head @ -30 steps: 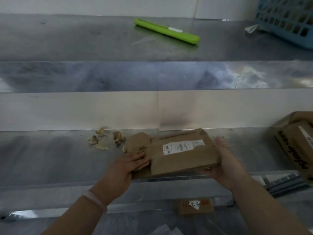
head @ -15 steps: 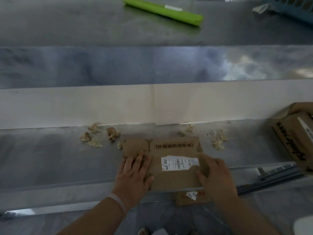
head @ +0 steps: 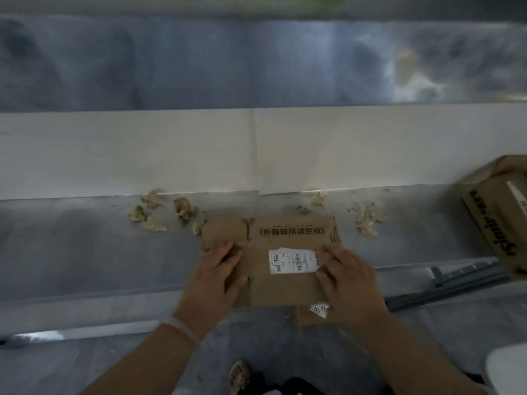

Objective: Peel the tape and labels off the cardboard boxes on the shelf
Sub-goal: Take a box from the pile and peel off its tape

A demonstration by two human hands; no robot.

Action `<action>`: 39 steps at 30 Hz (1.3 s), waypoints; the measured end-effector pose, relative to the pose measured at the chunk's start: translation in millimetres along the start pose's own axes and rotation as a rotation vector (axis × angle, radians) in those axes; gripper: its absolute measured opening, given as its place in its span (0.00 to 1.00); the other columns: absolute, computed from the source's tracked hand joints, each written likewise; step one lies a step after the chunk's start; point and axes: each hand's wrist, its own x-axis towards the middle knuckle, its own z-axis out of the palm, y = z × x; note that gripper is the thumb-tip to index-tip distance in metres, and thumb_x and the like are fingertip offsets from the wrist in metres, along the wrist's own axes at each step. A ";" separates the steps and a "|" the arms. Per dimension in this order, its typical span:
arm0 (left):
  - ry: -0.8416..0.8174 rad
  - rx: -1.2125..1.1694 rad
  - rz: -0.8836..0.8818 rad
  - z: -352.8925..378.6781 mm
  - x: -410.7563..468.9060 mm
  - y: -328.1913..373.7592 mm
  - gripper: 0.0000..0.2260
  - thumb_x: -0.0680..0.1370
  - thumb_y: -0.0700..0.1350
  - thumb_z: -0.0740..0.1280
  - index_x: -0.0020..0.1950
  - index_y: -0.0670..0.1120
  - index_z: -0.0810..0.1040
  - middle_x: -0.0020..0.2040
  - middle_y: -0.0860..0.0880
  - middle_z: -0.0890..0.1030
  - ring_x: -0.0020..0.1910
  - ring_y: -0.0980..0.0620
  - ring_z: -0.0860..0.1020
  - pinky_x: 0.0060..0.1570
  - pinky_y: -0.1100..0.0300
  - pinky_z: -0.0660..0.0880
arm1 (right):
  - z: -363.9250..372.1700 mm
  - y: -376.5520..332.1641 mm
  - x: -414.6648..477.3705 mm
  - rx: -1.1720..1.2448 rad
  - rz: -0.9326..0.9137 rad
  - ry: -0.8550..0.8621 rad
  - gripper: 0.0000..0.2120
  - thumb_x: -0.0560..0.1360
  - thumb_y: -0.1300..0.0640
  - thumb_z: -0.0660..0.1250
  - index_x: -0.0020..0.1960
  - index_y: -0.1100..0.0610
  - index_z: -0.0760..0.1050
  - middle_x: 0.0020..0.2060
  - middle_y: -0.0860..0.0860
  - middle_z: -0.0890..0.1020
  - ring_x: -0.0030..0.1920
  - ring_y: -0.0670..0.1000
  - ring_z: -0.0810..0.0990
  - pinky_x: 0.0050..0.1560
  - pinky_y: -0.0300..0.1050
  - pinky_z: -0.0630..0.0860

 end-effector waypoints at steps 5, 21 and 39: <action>0.266 -0.082 -0.400 -15.2 -26.3 6.4 0.20 0.70 0.53 0.75 0.58 0.47 0.78 0.55 0.46 0.75 0.51 0.45 0.75 0.50 0.50 0.75 | -11.3 3.9 -5.7 0.335 0.323 0.084 0.23 0.70 0.39 0.70 0.61 0.48 0.72 0.57 0.46 0.73 0.55 0.48 0.73 0.60 0.49 0.74; 0.355 -0.470 -0.770 -57.7 -107.6 59.3 0.13 0.75 0.54 0.70 0.53 0.51 0.71 0.40 0.58 0.75 0.39 0.54 0.76 0.34 0.62 0.69 | -63.4 5.5 -29.1 0.708 0.271 -0.207 0.16 0.73 0.43 0.70 0.54 0.52 0.74 0.47 0.47 0.79 0.43 0.45 0.77 0.36 0.40 0.71; 0.770 -0.347 -0.976 -241.4 -310.8 -164.9 0.23 0.72 0.60 0.70 0.61 0.50 0.71 0.51 0.52 0.78 0.49 0.50 0.77 0.42 0.57 0.72 | -9.5 -369.4 -47.9 0.880 -0.109 -0.323 0.16 0.73 0.44 0.71 0.54 0.52 0.71 0.48 0.48 0.79 0.47 0.51 0.79 0.44 0.49 0.78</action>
